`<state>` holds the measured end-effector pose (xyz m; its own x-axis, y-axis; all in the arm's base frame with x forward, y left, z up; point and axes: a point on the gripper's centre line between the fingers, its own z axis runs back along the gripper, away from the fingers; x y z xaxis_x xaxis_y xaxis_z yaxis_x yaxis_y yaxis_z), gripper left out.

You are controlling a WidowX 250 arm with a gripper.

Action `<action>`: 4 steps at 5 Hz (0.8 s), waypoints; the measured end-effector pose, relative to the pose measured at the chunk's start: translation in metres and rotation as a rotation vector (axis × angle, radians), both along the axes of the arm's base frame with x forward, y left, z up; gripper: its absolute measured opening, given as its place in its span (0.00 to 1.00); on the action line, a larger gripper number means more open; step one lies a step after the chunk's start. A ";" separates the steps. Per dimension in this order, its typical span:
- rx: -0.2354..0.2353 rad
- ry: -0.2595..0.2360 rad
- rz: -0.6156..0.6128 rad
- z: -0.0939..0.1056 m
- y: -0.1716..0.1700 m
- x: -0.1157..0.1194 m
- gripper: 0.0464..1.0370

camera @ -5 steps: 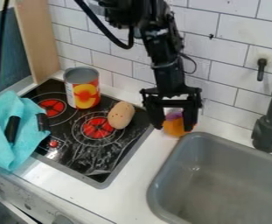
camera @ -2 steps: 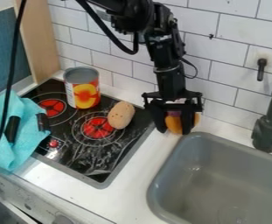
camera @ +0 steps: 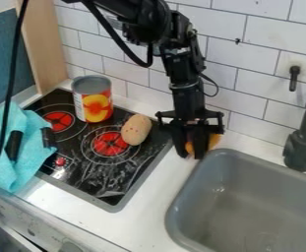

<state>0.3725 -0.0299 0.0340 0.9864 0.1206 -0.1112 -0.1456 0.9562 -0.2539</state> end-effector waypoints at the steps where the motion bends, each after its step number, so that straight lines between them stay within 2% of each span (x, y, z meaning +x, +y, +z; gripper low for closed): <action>1: -0.004 0.025 -0.017 0.002 -0.001 -0.011 0.25; 2: -0.009 0.026 -0.049 0.014 -0.001 -0.024 0.22; 3: -0.002 -0.002 -0.106 0.043 0.000 -0.046 0.22; 4: 0.027 0.031 -0.202 0.075 0.007 -0.094 0.22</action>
